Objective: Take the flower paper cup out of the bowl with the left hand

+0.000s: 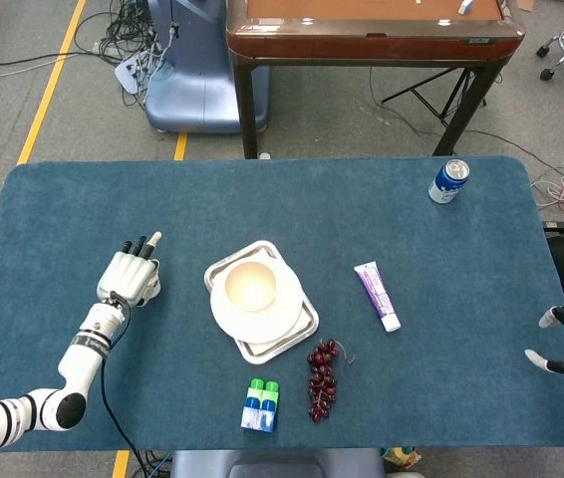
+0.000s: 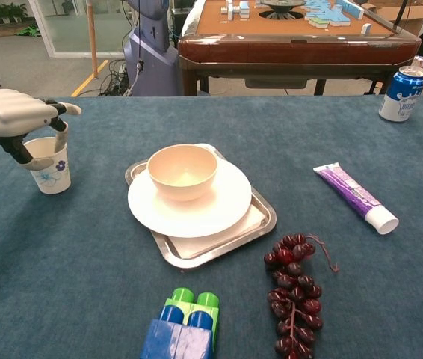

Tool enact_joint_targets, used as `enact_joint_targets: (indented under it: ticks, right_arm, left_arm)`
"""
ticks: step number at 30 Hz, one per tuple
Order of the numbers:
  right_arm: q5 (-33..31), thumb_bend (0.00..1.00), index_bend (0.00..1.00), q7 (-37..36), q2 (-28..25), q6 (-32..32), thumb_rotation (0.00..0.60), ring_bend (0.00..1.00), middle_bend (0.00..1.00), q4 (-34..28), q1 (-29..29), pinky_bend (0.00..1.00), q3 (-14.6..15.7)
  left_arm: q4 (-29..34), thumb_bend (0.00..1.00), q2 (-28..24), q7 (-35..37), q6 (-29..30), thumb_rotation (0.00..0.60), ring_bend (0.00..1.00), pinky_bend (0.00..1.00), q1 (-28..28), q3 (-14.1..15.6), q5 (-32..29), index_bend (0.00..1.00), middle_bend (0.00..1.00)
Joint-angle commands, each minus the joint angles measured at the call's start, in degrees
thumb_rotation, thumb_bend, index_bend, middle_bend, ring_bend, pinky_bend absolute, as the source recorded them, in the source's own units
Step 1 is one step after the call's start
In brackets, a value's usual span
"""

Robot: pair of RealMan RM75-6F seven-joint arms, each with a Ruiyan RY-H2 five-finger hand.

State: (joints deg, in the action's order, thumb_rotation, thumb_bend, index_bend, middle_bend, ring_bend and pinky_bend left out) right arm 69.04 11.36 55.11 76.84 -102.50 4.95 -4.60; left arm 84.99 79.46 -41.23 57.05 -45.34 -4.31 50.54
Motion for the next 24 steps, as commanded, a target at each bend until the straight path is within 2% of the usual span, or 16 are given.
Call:
enact_joint_targets:
  ticks: [1,11,24]
  right_arm:
    - [0.0,0.15,0.49,0.0,0.0,0.0,0.6,0.33,0.44,0.0,0.0,0.41,0.0]
    - [0.0,0.15,0.49,0.4,0.3,-0.3,0.6,0.33,0.44,0.1,0.2,0.41,0.1]
    - [-0.6,0.15,0.49,1.4,0.9,-0.7,0.6,0.33,0.44,0.4,0.5,0.41,0.2]
  left_arm:
    - [1.2,0.36,-0.9,0.5,0.7,0.6,0.0,0.12,0.5,0.1,0.8,0.41,0.0]
    - [10.1,0.36,-5.6,-0.4,5.5,0.6,0.0,0.12,2.6,0.9,3.4,0.4,0.0]
    - [19.3,0.36,-11.4,2.7,17.7,0.6,0.0,0.12,10.8,2.3,9.2,0.39,0.0]
